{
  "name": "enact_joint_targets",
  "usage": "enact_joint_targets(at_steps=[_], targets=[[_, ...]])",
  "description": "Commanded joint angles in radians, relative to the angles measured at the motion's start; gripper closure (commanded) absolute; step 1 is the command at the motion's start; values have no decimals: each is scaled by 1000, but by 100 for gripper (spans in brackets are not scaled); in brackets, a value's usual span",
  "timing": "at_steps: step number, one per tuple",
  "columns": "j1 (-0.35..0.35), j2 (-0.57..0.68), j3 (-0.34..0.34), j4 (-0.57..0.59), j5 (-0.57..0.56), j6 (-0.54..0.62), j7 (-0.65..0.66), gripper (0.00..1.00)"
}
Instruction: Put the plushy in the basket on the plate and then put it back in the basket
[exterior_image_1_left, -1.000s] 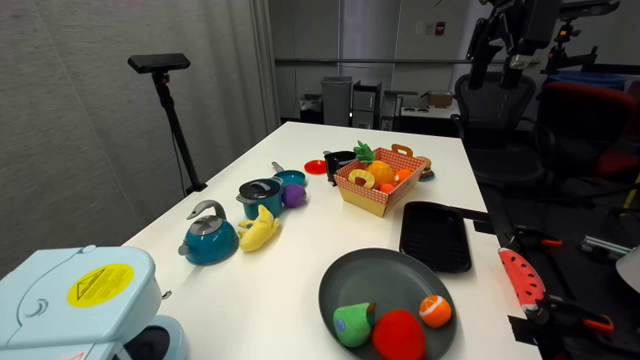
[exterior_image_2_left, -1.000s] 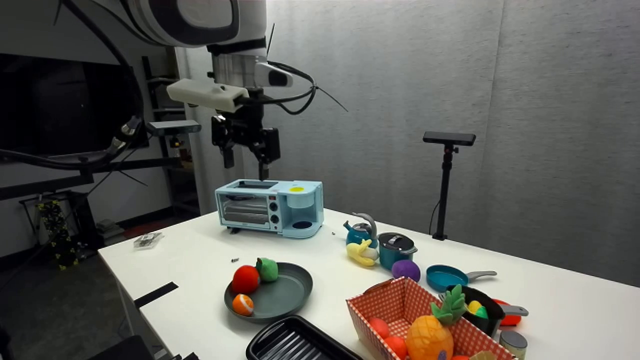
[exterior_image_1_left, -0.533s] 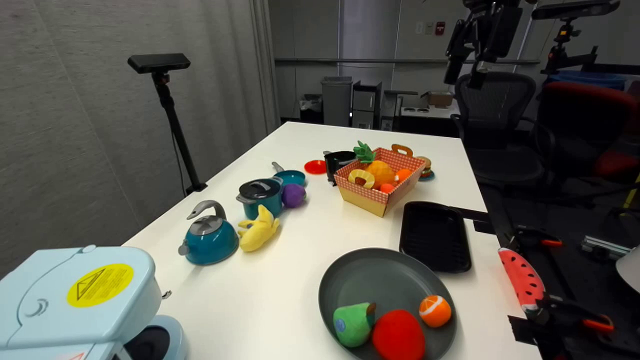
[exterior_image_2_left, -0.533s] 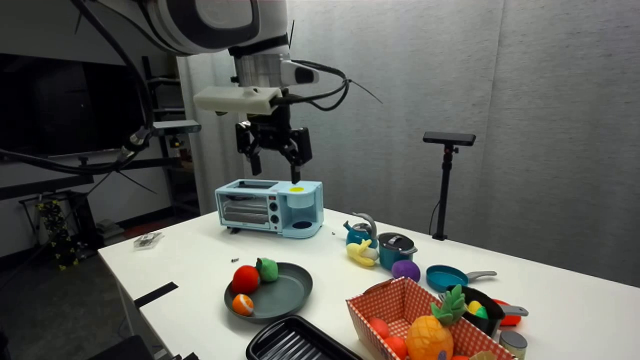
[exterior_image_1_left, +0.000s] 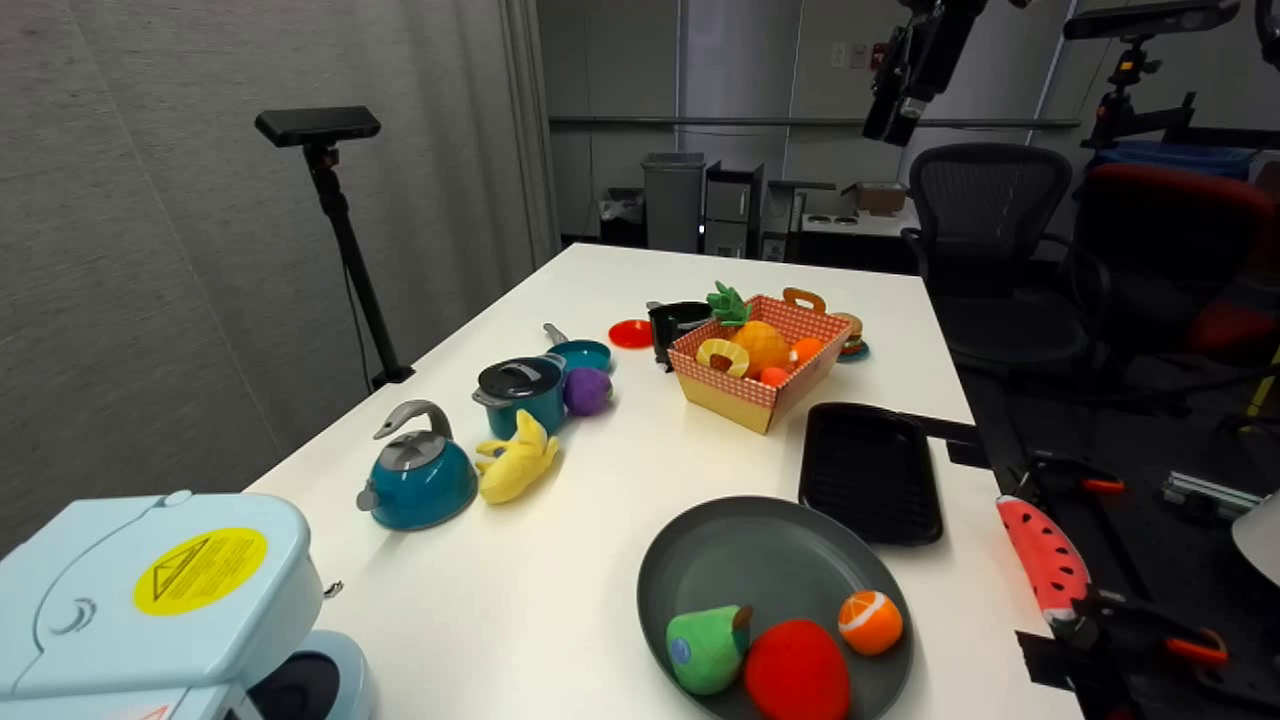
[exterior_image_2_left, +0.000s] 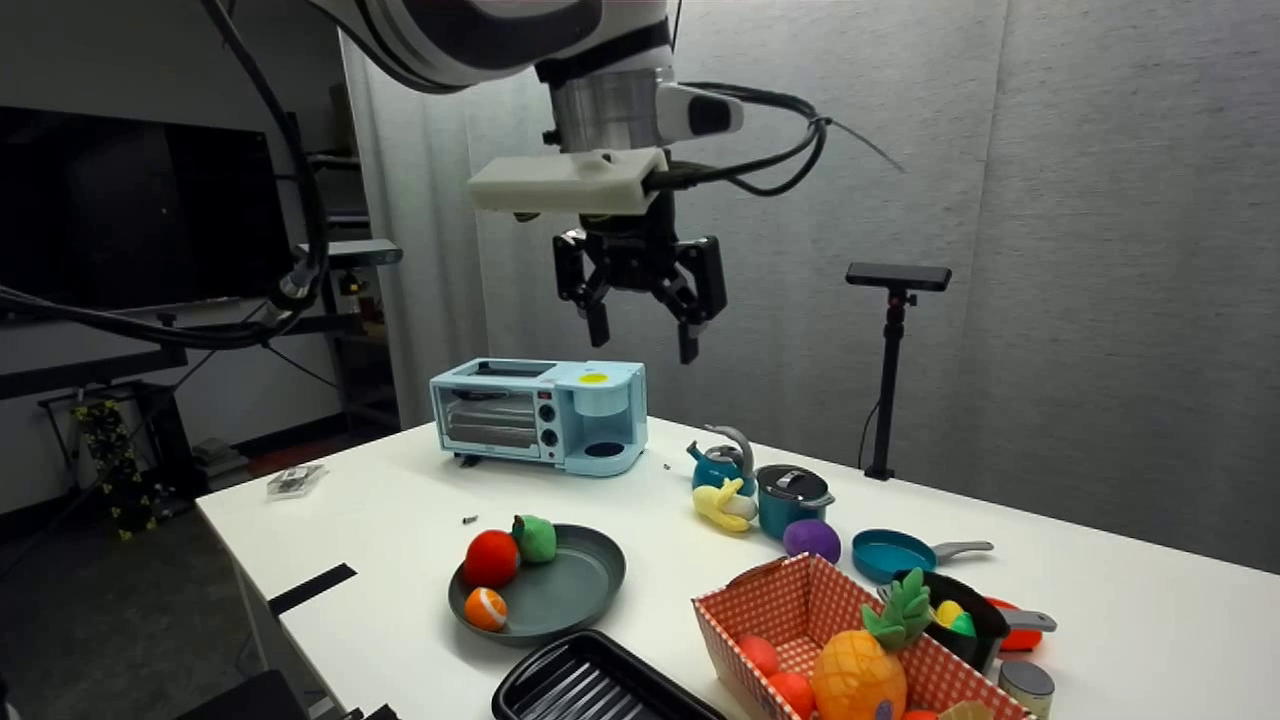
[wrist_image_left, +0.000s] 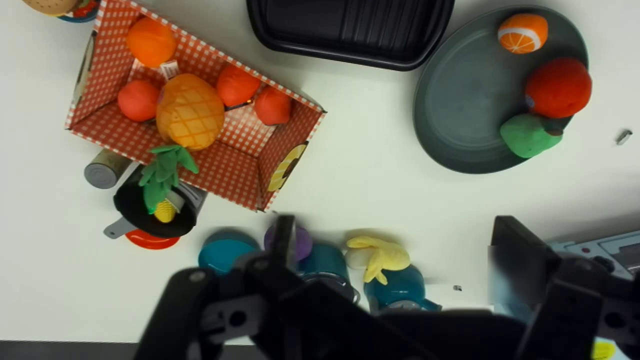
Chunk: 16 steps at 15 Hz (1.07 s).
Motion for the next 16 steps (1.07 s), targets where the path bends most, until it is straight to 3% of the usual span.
enact_joint_targets(at_steps=[1,7,16], targets=[[-45,102,-43,95,-9,43,-15,0],[-106,328,-84,237,-7,133,12,0],[-185,614,-49,445,-23,140,64,0]])
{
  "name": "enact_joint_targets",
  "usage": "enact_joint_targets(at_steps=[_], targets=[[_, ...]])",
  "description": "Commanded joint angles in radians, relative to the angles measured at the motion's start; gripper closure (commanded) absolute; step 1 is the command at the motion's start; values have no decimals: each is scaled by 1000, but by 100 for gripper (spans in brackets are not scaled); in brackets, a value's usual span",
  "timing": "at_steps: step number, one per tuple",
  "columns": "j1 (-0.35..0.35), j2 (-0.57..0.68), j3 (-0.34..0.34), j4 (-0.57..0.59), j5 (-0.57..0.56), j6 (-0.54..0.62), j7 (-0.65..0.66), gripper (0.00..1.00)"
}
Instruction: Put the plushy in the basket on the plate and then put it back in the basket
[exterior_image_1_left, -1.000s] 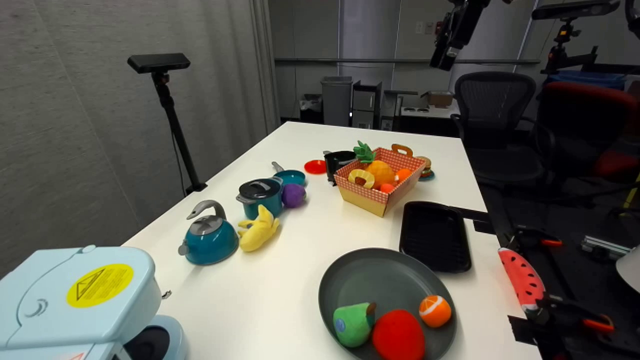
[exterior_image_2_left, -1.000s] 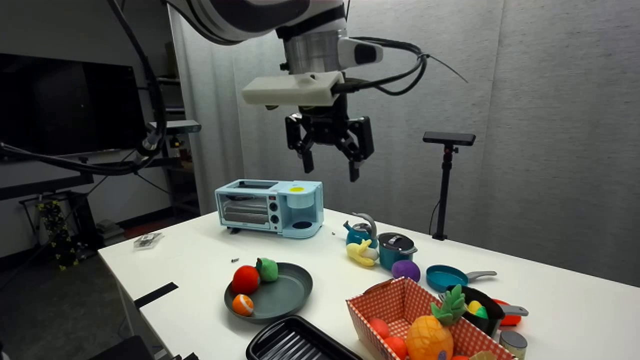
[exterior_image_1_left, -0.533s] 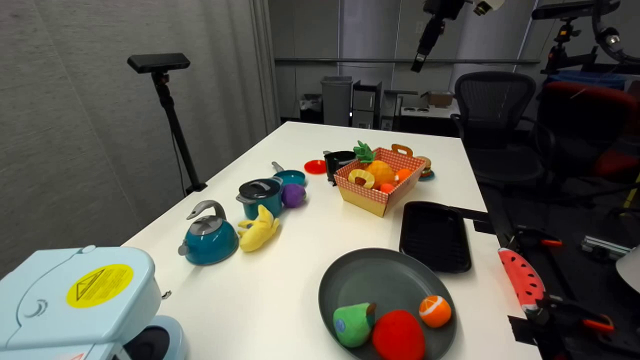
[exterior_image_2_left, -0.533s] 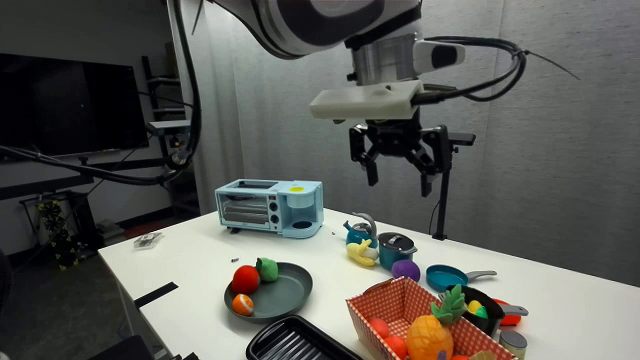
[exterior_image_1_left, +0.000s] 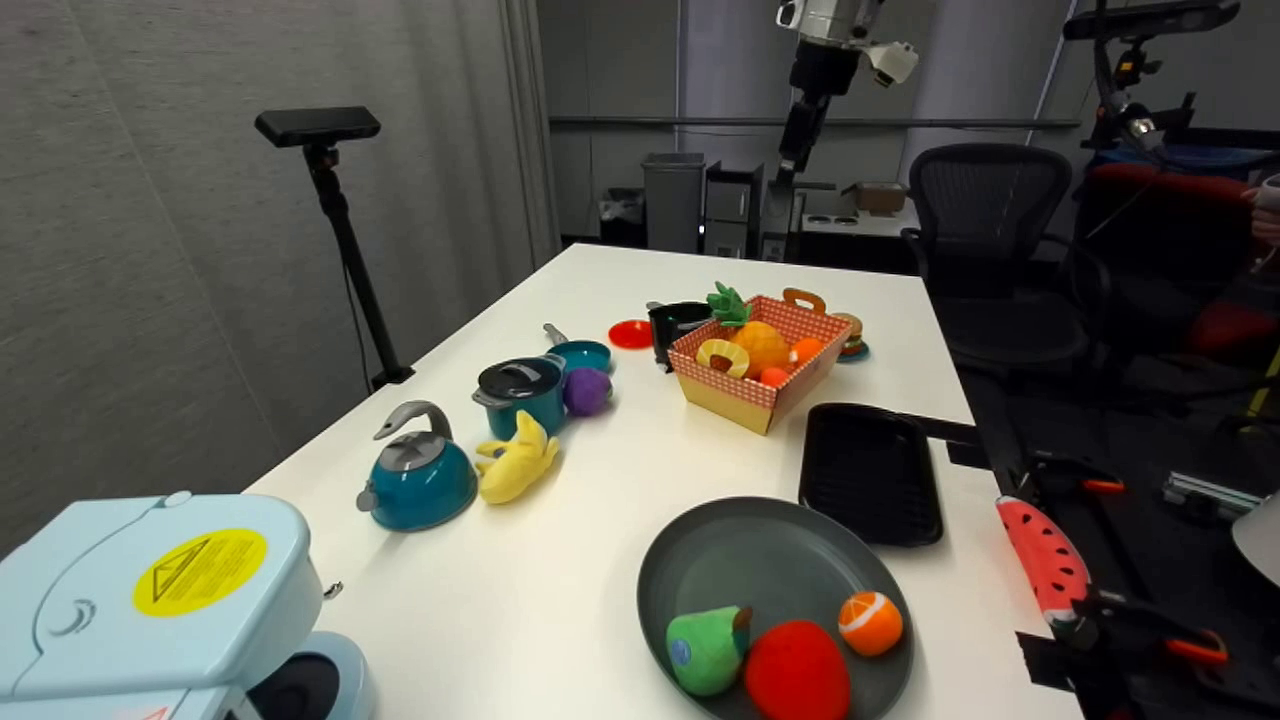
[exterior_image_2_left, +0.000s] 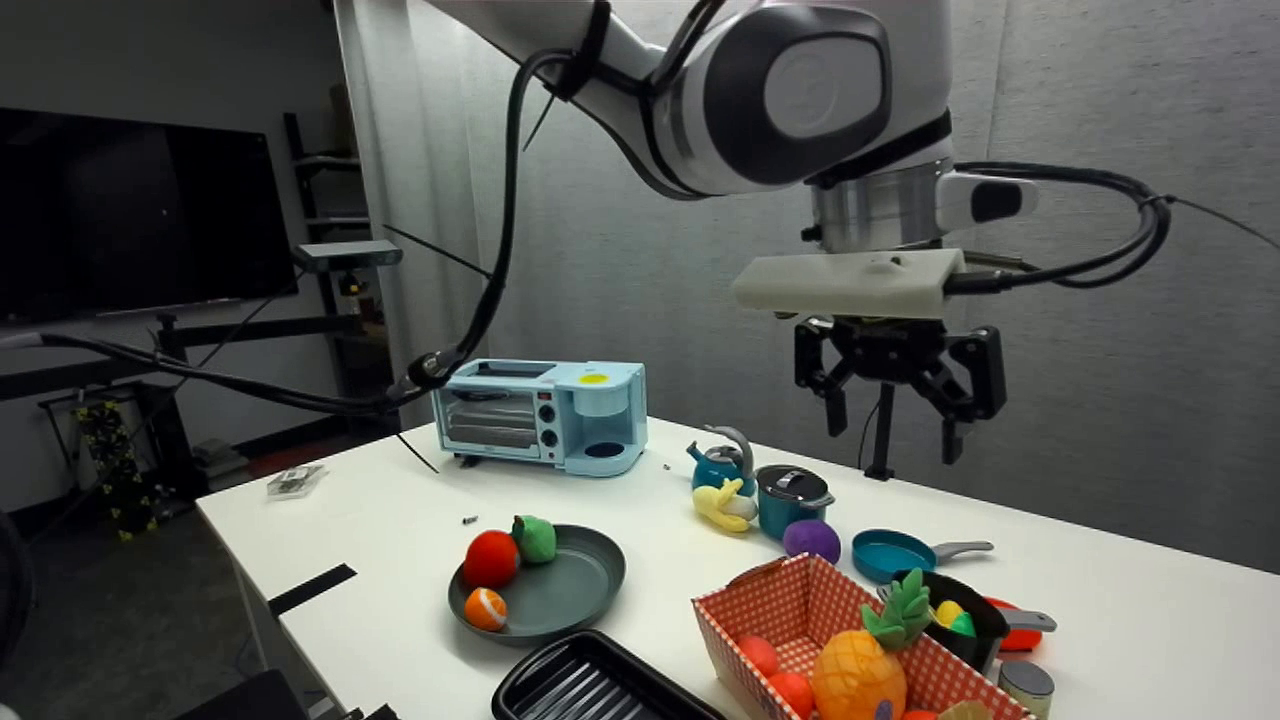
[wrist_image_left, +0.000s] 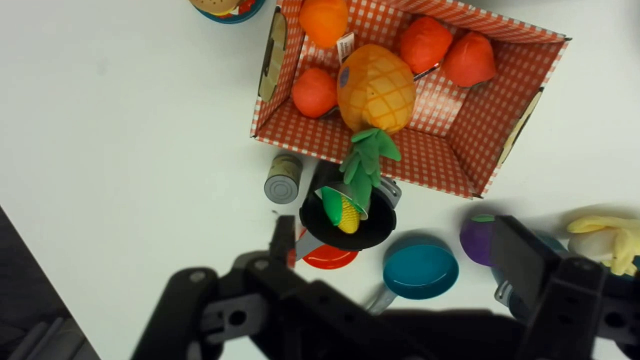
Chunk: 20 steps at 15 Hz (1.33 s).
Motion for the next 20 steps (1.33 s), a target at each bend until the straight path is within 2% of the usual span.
enact_joint_targets(at_steps=[1,7,20], targets=[[-40,108,32,104,-25,-12,41,0],[-53,212,57,151,-68,-11,67,0],[-51,354,94,195,-128,3,98,0]])
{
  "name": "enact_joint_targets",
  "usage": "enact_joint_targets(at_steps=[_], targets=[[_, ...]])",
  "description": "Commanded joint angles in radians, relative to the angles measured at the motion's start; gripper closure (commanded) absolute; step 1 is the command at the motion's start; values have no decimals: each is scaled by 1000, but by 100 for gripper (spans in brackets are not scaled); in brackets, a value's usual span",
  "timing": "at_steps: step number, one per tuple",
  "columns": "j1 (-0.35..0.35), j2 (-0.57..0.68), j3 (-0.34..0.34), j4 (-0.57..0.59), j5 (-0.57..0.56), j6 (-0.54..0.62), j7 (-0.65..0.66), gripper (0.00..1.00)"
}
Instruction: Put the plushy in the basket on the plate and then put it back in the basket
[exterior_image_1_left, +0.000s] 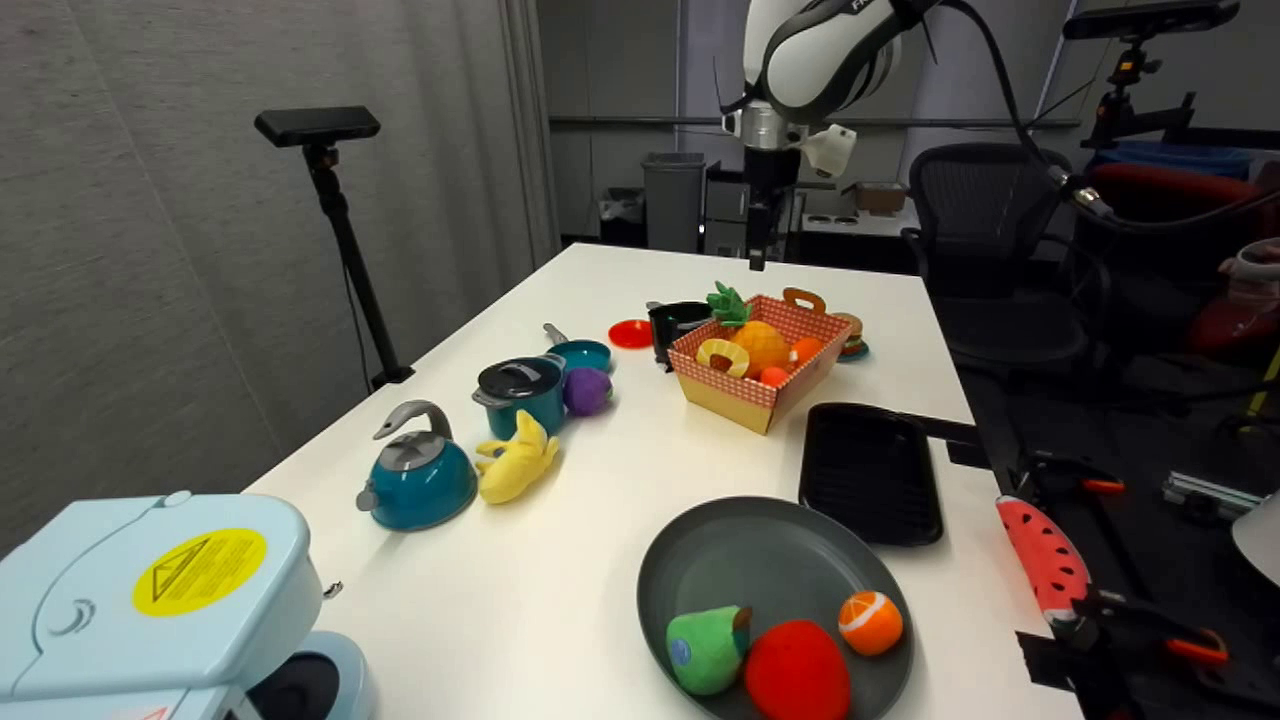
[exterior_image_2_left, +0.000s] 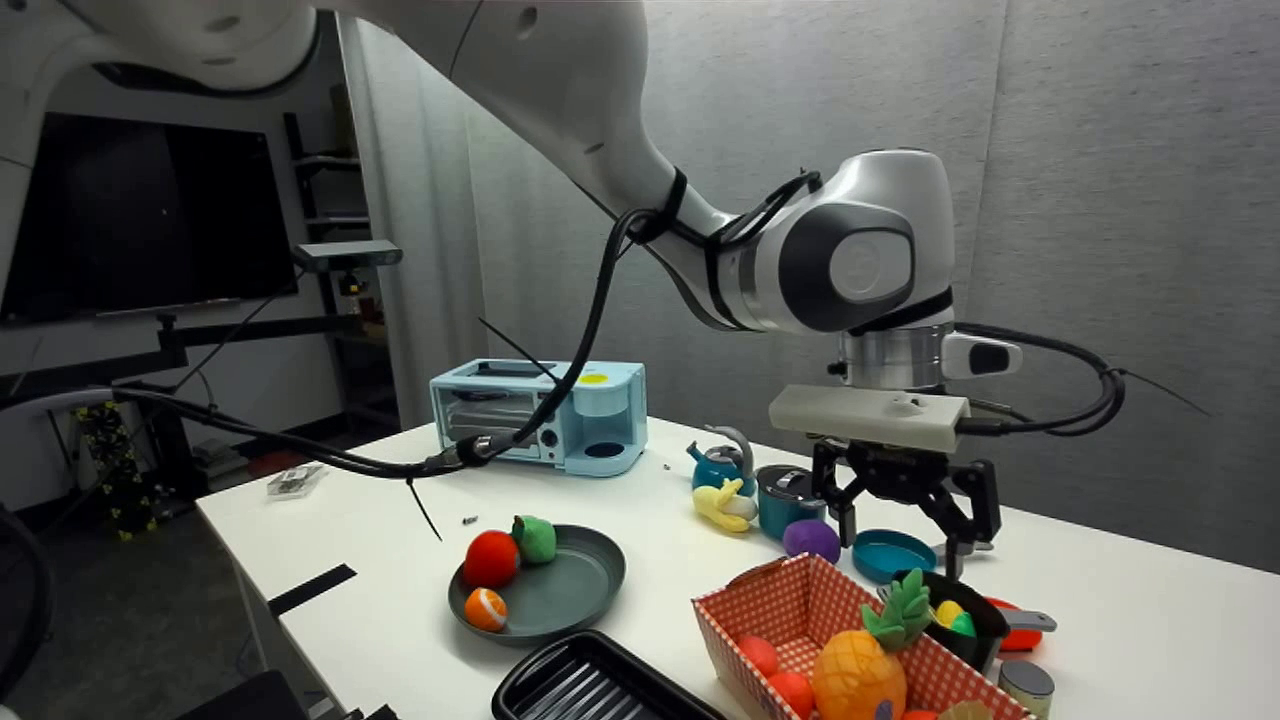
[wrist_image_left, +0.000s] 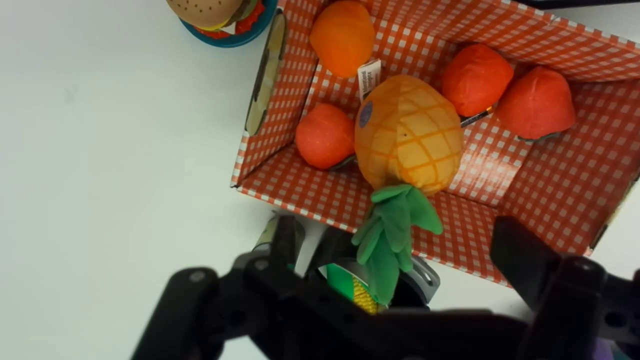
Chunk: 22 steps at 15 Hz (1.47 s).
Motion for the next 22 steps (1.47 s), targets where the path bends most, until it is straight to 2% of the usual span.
enact_joint_targets(at_steps=[1,21,22], targets=[[-18,56,27,48,-45,5,32,0],[-8,293,60,179,-101,5,57,0],[-7,301,59,184,-102,6,62,2]])
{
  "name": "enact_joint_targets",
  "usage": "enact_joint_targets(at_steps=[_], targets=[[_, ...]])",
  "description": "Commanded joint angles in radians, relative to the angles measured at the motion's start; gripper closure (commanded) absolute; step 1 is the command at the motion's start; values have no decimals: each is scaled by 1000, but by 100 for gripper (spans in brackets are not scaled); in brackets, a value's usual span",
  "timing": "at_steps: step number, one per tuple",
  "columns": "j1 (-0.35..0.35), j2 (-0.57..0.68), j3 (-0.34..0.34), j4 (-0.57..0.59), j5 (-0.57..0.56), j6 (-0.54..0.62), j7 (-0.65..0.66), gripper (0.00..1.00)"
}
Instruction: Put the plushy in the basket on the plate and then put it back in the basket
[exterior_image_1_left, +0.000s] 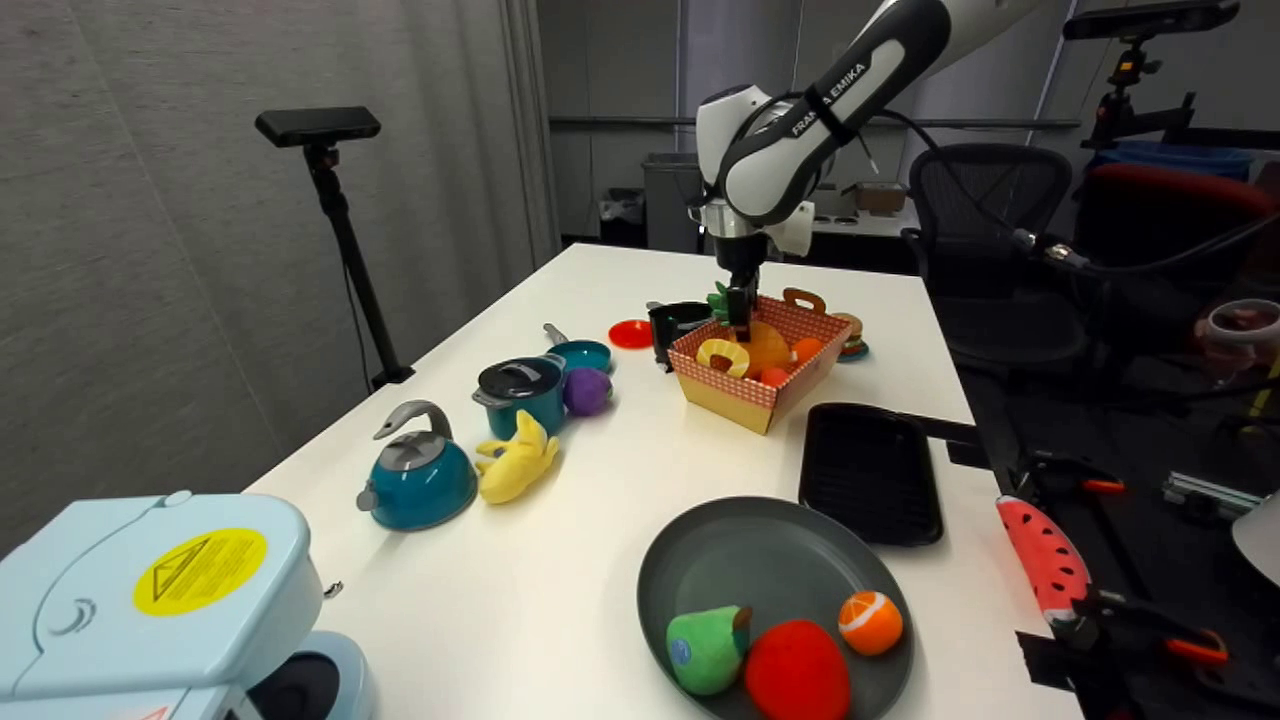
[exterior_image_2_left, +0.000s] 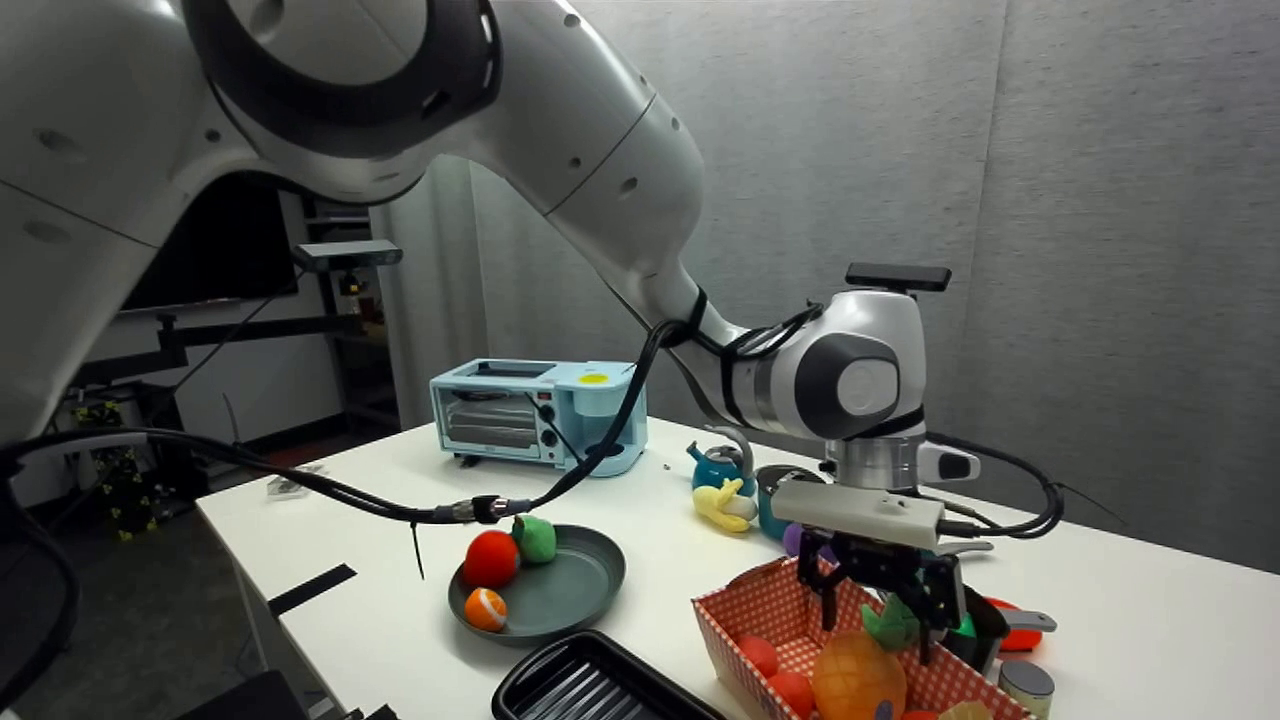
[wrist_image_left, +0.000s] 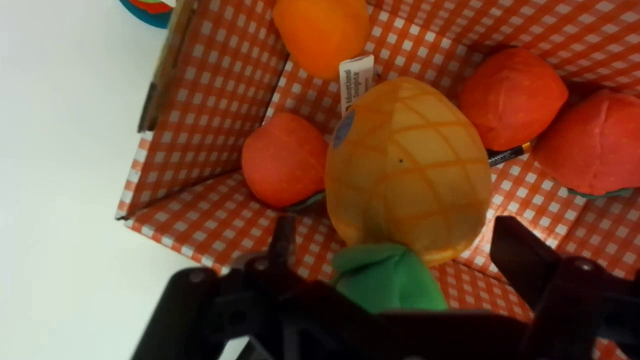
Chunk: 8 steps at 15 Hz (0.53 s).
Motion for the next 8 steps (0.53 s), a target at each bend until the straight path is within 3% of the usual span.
enact_joint_targets(at_steps=[1,2,3,8], targets=[[-8,47,8,52,-36,6,52,21],[-8,53,7,58,-34,4,61,27],[-8,57,4,64,-33,2,70,28],[-12,47,2,86,-22,-11,106,63]])
